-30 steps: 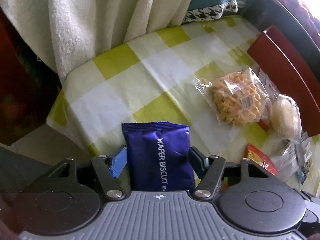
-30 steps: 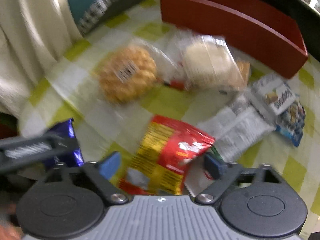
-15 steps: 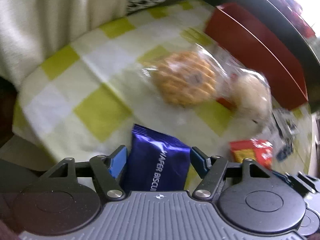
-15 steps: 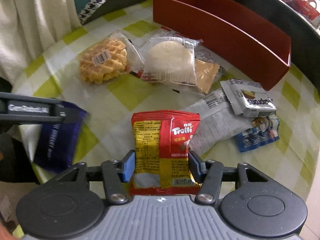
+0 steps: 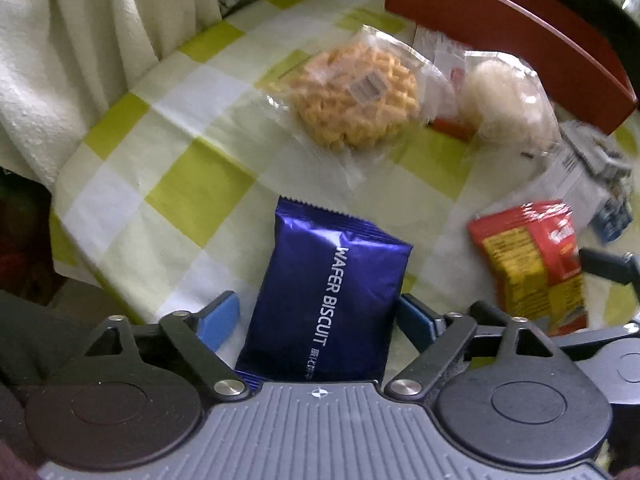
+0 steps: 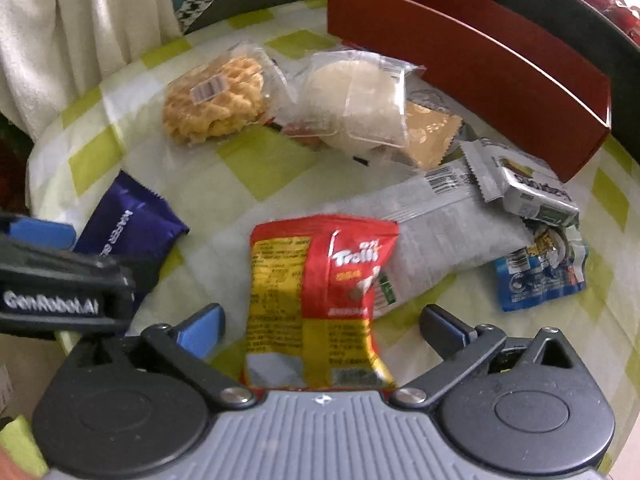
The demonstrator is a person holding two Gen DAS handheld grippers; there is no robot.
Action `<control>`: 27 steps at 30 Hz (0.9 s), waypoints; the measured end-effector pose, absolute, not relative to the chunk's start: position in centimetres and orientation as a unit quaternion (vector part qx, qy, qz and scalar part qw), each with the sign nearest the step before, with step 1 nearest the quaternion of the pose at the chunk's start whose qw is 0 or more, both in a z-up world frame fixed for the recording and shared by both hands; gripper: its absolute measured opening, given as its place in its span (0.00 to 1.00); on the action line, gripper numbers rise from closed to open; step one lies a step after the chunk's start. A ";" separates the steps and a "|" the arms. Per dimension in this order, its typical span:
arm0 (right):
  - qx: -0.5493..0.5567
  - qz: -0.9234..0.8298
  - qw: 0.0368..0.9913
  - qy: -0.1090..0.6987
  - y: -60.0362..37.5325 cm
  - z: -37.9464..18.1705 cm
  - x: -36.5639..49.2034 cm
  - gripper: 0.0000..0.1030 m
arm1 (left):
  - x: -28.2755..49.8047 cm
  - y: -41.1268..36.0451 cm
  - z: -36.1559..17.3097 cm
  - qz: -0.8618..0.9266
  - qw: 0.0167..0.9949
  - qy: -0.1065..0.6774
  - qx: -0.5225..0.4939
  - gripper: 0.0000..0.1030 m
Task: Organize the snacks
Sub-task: 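Carry wafer biscuit pack and Trolli bag with both tools over the red box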
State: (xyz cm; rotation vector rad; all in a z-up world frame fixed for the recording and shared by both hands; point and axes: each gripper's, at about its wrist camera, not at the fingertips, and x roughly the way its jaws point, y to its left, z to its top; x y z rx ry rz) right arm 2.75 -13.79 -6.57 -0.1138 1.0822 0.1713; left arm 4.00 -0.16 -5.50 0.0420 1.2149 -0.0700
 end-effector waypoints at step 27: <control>-0.002 0.072 0.887 0.457 -17.8 0.4 -2.2 0.53 | 3.2 -1.3 -0.7 -0.070 0.843 0.534 -0.007 0.75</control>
